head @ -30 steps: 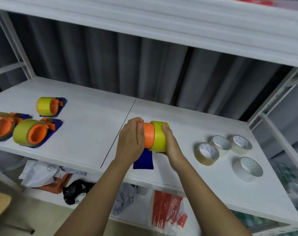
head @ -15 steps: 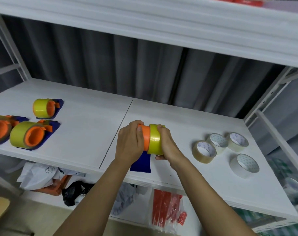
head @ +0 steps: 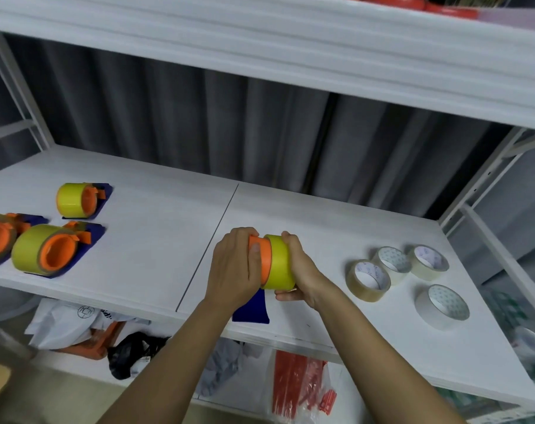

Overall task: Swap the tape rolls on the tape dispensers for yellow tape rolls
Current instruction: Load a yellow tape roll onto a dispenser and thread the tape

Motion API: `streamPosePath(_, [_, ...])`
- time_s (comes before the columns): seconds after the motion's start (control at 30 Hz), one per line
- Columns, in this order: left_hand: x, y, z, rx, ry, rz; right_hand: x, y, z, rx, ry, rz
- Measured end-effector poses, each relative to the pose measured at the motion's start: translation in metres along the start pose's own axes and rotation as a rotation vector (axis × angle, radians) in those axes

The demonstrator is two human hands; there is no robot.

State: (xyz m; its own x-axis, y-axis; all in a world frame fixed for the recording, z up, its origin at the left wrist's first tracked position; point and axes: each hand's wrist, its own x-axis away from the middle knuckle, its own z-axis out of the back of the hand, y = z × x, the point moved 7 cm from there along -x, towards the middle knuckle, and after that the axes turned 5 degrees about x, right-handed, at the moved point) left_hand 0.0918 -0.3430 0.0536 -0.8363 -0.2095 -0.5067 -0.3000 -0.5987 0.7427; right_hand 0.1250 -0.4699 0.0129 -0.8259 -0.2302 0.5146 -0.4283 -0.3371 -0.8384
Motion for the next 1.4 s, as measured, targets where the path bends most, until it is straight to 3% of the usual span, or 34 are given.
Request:
streamPosePath(0.13, [-0.006,0.007,0.004,-0.041,0.024,-0.058,0.001,-0.004,-0.002,-0.02,0.114,0.152])
streamPosePath(0.27, [-0.017,0.005,0.002,0.046,0.028,0.065,0.007,-0.014,-0.007,0.023,0.2,0.411])
streamPosePath(0.4, [-0.024,0.003,-0.008,0.083,-0.077,0.14,0.014,-0.022,-0.004,0.206,0.239,0.581])
streamPosePath(0.57, [-0.026,-0.009,-0.028,0.288,-0.318,0.238,0.009,-0.025,0.009,0.128,0.094,0.589])
streamPosePath(0.67, [-0.033,-0.013,-0.027,0.206,-0.299,0.223,0.003,-0.017,0.019,-0.04,0.065,0.493])
streamPosePath(0.77, [-0.041,-0.017,-0.024,0.095,-0.251,0.223,-0.003,-0.006,0.029,-0.104,0.151,0.413])
streamPosePath(0.93, [-0.02,-0.014,-0.057,0.157,-0.451,0.33,-0.004,0.002,0.037,0.046,0.377,0.333])
streamPosePath(1.1, [-0.024,-0.019,-0.055,0.314,-0.204,0.492,0.01,-0.006,0.042,0.271,0.389,0.457])
streamPosePath(1.2, [-0.033,-0.02,-0.055,0.333,-0.195,0.498,0.019,-0.019,0.052,0.489,0.476,0.603])
streamPosePath(1.27, [-0.037,-0.022,-0.057,0.359,-0.206,0.52,0.02,-0.026,0.061,0.489,0.54,0.67])
streamPosePath(1.4, [-0.04,-0.024,-0.063,0.444,-0.19,0.564,0.006,-0.026,0.05,0.365,0.312,0.576])
